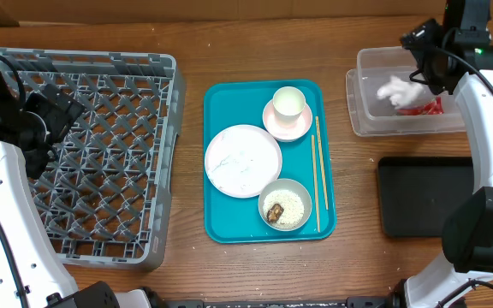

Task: Sort waste into correct bins and load items into the dishwasher
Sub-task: 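Carry the tissue to the clear bin and release it, then return the right gripper to the plate and grasp remaining tissue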

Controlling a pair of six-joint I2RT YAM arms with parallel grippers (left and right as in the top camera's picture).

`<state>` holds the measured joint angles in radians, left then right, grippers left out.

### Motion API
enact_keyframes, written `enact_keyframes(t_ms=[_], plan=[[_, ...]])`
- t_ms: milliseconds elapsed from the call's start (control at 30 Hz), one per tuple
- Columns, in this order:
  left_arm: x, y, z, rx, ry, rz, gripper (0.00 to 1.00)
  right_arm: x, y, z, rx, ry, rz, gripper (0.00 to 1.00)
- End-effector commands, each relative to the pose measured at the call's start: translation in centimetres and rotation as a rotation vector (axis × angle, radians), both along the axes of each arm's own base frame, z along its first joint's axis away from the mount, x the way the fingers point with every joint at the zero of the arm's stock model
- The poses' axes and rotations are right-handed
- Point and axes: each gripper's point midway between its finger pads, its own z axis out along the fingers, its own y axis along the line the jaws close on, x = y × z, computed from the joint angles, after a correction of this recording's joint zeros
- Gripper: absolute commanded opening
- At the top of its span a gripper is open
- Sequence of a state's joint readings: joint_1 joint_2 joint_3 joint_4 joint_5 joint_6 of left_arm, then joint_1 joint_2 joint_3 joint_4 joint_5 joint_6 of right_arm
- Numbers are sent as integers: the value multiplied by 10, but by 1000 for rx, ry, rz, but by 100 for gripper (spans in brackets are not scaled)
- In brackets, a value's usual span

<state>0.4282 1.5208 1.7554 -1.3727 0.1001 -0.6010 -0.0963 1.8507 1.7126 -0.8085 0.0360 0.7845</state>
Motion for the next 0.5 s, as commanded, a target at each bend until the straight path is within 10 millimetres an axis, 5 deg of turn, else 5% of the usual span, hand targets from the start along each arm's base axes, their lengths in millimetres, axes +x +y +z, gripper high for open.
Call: enact_keyframes(t_ms=[0, 233, 467], plan=[[0, 2, 6, 5, -16, 16, 100, 1, 36, 11, 98, -30, 198, 95], [0, 2, 6, 5, -16, 16, 100, -29, 140, 37, 411, -85, 680, 94], [0, 2, 6, 5, -16, 16, 100, -78, 222, 4, 262, 98, 898, 96]])
